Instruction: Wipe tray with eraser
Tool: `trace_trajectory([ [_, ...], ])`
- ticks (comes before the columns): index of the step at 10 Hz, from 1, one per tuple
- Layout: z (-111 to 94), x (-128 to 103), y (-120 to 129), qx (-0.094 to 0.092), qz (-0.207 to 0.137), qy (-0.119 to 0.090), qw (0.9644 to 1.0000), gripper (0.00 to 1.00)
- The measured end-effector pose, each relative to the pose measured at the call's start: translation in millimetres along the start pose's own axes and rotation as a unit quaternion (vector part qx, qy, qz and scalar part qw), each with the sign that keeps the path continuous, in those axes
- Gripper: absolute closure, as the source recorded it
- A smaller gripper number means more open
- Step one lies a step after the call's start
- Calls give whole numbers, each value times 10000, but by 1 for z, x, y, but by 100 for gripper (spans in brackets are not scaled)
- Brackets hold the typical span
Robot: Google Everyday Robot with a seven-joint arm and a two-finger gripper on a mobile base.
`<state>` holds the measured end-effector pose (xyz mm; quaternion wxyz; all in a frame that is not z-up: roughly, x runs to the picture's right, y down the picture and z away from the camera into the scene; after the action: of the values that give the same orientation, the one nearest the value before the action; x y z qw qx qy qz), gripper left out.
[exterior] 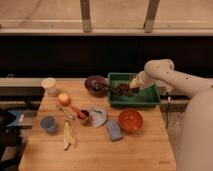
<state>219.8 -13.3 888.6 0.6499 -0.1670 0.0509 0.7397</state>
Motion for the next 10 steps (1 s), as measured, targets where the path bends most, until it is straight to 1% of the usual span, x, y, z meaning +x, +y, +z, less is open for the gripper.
trace_trajectory([
  [2, 12, -4, -11, 184, 126, 65, 9997, 89],
  [3, 16, -4, -21, 264, 208, 90, 9994, 89],
  [4, 19, -4, -29, 334, 293, 121, 9989, 89],
  [5, 26, -3, -35, 371, 406, 192, 9983, 89],
  [7, 39, 5, -58, 395, 733, 360, 9959, 89],
  [8, 45, 9, -66, 353, 872, 445, 9946, 89],
  [10, 46, 10, -68, 330, 915, 469, 9942, 89],
])
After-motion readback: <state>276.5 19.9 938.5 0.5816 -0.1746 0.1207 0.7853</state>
